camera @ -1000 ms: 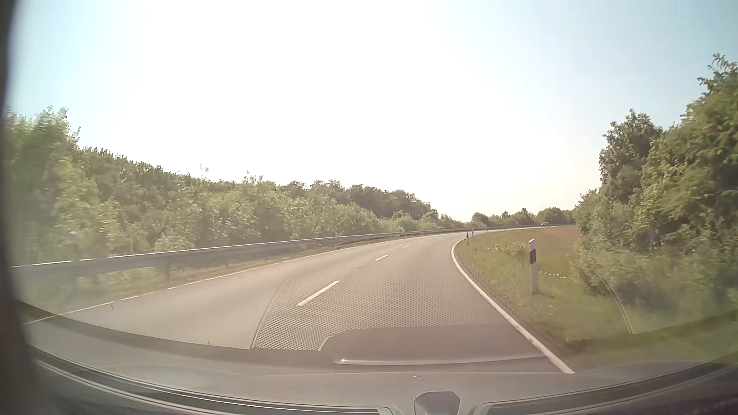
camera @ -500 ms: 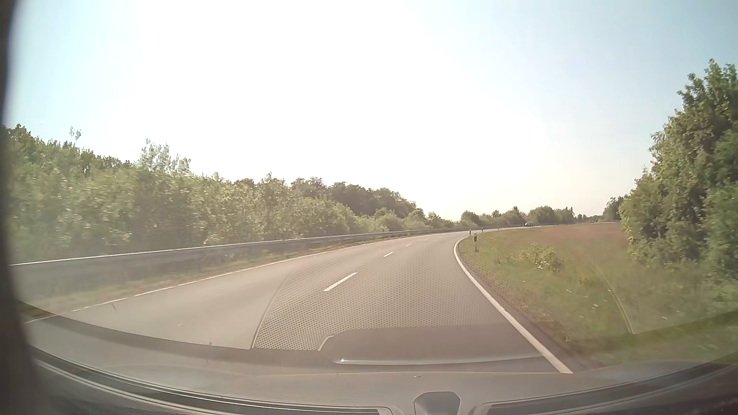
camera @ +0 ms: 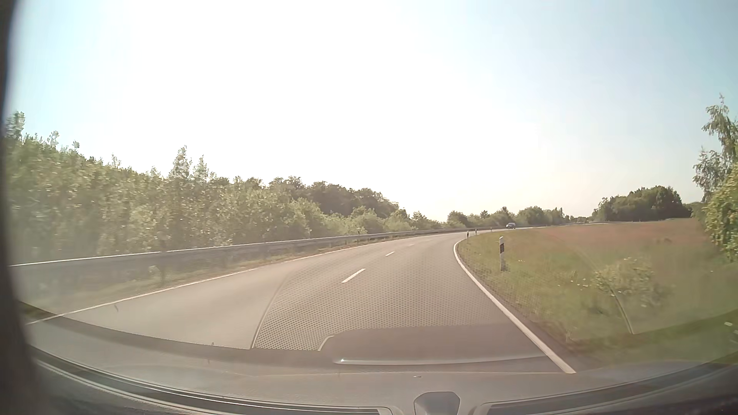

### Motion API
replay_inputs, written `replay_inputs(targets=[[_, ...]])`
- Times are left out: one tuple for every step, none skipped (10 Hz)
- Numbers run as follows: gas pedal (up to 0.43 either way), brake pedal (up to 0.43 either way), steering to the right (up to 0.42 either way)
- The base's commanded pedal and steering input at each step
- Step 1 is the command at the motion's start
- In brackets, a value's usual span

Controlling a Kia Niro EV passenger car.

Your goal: Follow the waypoints while adhering to traffic rules and regulations

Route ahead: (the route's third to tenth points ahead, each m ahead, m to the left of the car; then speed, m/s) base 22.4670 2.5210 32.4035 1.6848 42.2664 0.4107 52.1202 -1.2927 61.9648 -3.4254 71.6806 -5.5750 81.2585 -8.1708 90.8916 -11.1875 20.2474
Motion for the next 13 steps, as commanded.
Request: replay_inputs(targets=[[0.197, 0.006, 0.025], [0.197, 0.006, 0.025], [0.197, 0.006, 0.025], [0.197, 0.006, 0.025], [0.197, 0.006, 0.025], [0.197, 0.006, 0.025], [0.197, 0.006, 0.025], [0.197, 0.006, 0.025], [0.209, 0.006, 0.025], [0.209, 0.006, 0.025], [0.209, 0.006, 0.025], [0.209, 0.006, 0.023], [0.209, 0.006, 0.022]])
